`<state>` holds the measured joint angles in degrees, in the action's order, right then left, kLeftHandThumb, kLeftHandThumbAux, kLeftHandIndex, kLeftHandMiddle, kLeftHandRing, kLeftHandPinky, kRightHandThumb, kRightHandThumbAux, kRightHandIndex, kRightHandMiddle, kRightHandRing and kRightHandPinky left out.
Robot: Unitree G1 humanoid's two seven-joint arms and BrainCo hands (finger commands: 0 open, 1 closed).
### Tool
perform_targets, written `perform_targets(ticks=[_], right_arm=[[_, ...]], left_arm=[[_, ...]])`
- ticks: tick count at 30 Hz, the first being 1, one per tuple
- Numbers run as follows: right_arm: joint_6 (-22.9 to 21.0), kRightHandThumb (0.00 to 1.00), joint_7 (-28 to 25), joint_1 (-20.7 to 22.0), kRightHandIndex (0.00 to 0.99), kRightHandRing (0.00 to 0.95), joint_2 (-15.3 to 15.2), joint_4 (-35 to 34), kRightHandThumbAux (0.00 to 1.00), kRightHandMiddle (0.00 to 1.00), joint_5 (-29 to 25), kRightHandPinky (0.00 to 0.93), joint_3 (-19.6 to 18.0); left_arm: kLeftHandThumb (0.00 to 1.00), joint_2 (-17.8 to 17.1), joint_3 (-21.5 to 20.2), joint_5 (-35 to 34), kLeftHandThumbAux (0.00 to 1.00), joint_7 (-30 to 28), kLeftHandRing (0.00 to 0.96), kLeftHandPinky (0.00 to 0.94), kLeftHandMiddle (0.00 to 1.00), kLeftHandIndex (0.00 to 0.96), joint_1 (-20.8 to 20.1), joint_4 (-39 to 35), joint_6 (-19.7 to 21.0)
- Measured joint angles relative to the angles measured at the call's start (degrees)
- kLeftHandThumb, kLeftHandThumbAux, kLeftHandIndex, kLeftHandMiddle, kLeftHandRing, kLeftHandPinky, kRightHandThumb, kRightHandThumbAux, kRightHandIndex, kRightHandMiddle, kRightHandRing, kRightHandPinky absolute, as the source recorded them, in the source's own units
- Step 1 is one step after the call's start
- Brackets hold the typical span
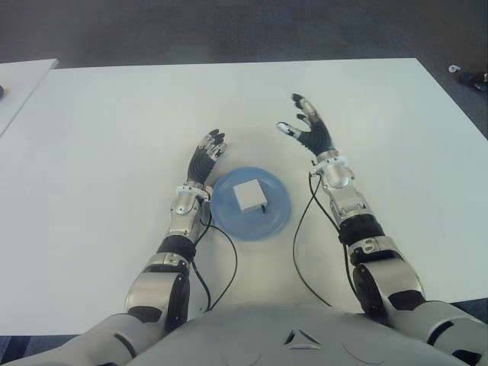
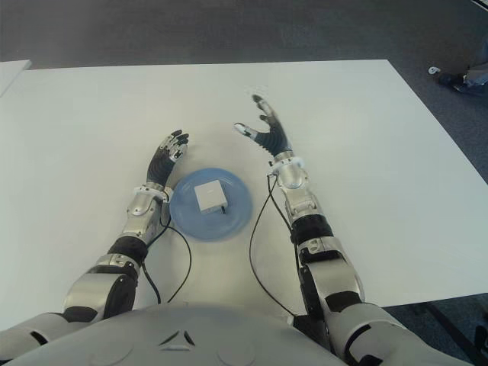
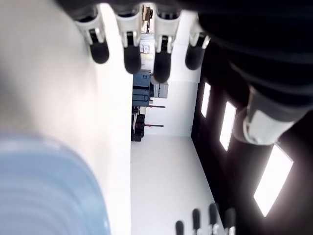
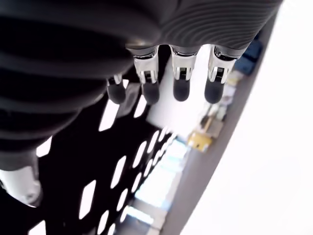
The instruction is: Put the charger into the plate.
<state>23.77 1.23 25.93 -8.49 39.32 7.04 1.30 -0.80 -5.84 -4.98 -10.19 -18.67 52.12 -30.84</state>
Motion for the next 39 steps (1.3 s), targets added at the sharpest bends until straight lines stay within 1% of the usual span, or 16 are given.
perform_targets(ticks=[2,6,11,17,23,30,39], right_arm=[[0.1,0.119,-1.1,0.0,0.007,0.005,0.7,2.5,0.703,0.032,-3.3,0.027,-2.5],[0.0,0.093,-4.3,-0.1,0.017,0.008,1.7,7.1,0.721,0.039,-8.8,0.027,-6.1],[0.0,0.072,-7.2,-0.2,0.029,0.013,2.5,10.4,0.729,0.047,-11.9,0.032,-8.2],[0.0,0.053,-8.9,-0.2,0.034,0.015,3.0,12.6,0.733,0.049,-12.7,0.033,-9.3],[0.3,0.036,-8.9,0.4,0.033,0.014,3.0,14.8,0.738,0.048,-12.7,0.03,-9.9],[2.2,0.016,-9.4,1.5,0.027,0.011,2.8,18.6,0.737,0.044,-12.7,0.03,-10.3],[3.4,0.015,-9.9,2.4,0.016,0.007,2.0,21.3,0.715,0.036,-11.8,0.03,-10.2]], left_arm=[[0.0,-0.1,-0.1,0.0,0.515,0.0,0.142,0.129,0.18,0.128,0.0,0.0,-0.1],[0.0,-0.2,-0.7,-0.4,0.516,0.1,0.15,0.143,0.181,0.106,0.0,0.0,-0.5],[0.0,0.0,-1.4,-1.1,0.517,0.1,0.141,0.131,0.162,0.069,0.1,0.0,-0.8],[0.0,0.2,-2.7,-2.4,0.511,0.1,0.119,0.113,0.132,0.032,0.1,-0.2,-0.8],[0.0,0.1,-3.0,-2.9,0.514,0.1,0.108,0.101,0.119,0.017,0.1,-0.2,-0.5],[0.0,0.1,-3.0,-2.9,0.519,0.1,0.1,0.091,0.113,0.012,0.1,-0.3,0.0],[0.0,0.0,-3.1,-2.9,0.522,0.1,0.101,0.098,0.114,0.016,0.1,-0.6,0.7]])
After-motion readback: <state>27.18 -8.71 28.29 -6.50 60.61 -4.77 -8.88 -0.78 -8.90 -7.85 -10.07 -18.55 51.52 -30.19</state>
